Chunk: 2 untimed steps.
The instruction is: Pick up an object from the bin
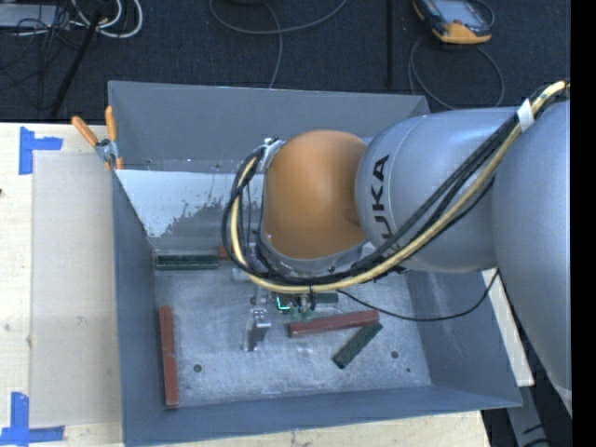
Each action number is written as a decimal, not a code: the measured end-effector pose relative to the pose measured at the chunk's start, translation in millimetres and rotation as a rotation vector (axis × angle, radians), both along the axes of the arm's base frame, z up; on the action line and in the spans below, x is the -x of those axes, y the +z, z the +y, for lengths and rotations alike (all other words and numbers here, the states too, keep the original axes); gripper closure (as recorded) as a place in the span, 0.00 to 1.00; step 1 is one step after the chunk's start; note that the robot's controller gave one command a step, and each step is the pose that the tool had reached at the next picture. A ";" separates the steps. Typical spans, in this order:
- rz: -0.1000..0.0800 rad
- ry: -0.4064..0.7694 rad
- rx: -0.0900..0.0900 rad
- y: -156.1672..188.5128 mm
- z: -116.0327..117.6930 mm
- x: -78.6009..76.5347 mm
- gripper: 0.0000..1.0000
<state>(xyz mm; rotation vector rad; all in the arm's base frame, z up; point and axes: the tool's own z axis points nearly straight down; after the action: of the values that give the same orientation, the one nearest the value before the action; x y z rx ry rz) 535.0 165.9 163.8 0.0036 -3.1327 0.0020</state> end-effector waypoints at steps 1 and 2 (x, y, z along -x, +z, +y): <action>-0.002 -0.001 0.000 2.0 -0.3 -0.5 0.00; -0.006 0.058 -0.003 15.1 -21.7 -2.2 0.00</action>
Offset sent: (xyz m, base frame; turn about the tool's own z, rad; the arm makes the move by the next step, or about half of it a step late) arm 0.0051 -0.0595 0.0333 -0.1303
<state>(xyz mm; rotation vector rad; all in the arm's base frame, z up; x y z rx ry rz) 537.1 144.2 178.8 0.0944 -3.1372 -0.0018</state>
